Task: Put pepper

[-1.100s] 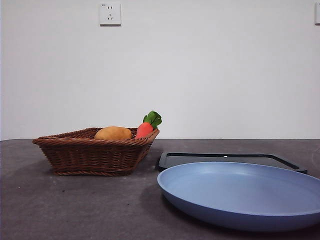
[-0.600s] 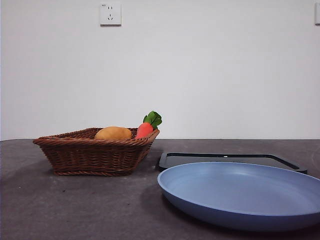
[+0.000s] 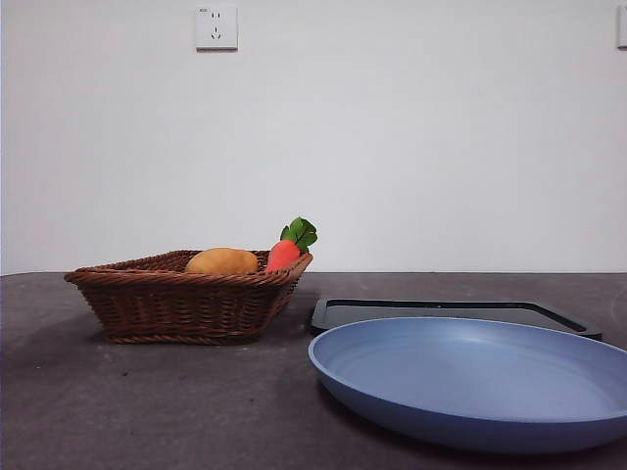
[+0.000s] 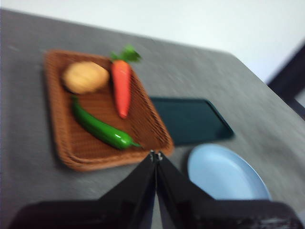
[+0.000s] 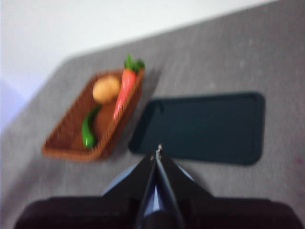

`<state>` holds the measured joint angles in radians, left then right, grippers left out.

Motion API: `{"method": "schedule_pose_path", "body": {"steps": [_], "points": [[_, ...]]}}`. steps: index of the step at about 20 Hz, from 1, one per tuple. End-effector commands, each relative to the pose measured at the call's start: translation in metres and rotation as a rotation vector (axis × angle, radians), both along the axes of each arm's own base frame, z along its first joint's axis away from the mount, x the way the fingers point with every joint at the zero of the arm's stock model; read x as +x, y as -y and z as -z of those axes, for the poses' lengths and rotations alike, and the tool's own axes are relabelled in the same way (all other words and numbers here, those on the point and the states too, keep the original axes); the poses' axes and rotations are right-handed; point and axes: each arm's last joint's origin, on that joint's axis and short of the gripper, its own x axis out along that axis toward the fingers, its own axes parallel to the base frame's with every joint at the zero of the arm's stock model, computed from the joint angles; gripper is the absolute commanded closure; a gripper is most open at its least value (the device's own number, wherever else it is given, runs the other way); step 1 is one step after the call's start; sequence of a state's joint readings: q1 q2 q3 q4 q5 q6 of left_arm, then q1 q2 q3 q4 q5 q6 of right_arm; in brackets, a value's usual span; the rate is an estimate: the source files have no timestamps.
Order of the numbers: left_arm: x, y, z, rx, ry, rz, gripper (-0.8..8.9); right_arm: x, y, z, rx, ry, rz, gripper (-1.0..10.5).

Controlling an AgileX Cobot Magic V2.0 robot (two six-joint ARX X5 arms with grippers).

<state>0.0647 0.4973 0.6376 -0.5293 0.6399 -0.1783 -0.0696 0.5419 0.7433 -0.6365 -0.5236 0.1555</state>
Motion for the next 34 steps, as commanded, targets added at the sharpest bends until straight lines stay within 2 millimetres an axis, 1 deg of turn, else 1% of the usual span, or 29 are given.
{"method": "schedule_pose_path", "body": {"steps": [1, 4, 7, 9, 12, 13, 14, 15, 16, 17, 21, 24, 26, 28, 31, 34], "points": [[0.002, 0.001, -0.010, 0.057, 0.010, 0.088, 8.07, 0.000, -0.002, -0.014, -0.149, -0.008, -0.100, 9.4], [0.004, 0.002, -0.015, 0.079, -0.034, 0.127, 8.07, 0.001, -0.005, -0.023, -0.203, -0.076, -0.166, 9.4], [0.003, 0.003, -0.017, 0.111, -0.075, 0.159, 8.07, 0.000, -0.009, -0.027, -0.220, -0.136, -0.228, 9.4], [0.002, 0.004, -0.017, 0.117, -0.080, 0.169, 8.07, 0.001, -0.013, -0.027, -0.226, -0.153, -0.263, 9.4], [0.002, 0.004, -0.017, 0.118, -0.079, 0.169, 7.97, 0.003, -0.013, -0.026, -0.224, -0.162, -0.270, 9.3], [0.002, 0.004, -0.017, 0.118, -0.079, 0.168, 7.47, 0.004, -0.013, -0.026, -0.219, -0.167, -0.266, 9.1], [0.002, 0.004, -0.017, 0.120, -0.079, 0.165, 6.46, 0.004, -0.013, -0.026, -0.219, -0.167, -0.266, 8.5], [0.002, 0.004, -0.017, 0.121, -0.079, 0.164, 5.35, 0.004, -0.013, -0.026, -0.213, -0.171, -0.262, 7.6], [0.002, 0.004, -0.017, 0.120, -0.080, 0.164, 4.72, 0.004, -0.013, -0.026, -0.203, -0.178, -0.255, 6.7], [0.002, 0.004, -0.017, 0.119, -0.081, 0.164, 4.63, 0.004, -0.013, -0.026, -0.194, -0.186, -0.250, 6.2], [0.002, 0.004, -0.017, 0.106, -0.090, 0.157, 4.64, 0.012, -0.014, -0.022, -0.180, -0.229, -0.244, 6.2], [0.003, 0.004, -0.018, 0.106, -0.085, 0.157, 4.64, 0.029, -0.015, -0.014, -0.175, -0.302, -0.249, 6.2], [0.003, 0.004, -0.018, 0.106, -0.084, 0.157, 4.64, 0.048, -0.016, -0.003, -0.176, -0.384, -0.251, 6.2], [0.003, 0.004, -0.018, 0.106, -0.084, 0.157, 4.64, 0.069, -0.016, 0.011, -0.187, -0.471, -0.242, 6.2], [0.003, 0.004, -0.018, 0.106, -0.084, 0.157, 4.64, 0.103, -0.020, 0.039, -0.208, -0.602, -0.245, 6.2], [0.003, 0.004, -0.018, 0.106, -0.084, 0.157, 4.64, 0.126, -0.027, 0.066, -0.232, -0.699, -0.273, 6.2]]}}
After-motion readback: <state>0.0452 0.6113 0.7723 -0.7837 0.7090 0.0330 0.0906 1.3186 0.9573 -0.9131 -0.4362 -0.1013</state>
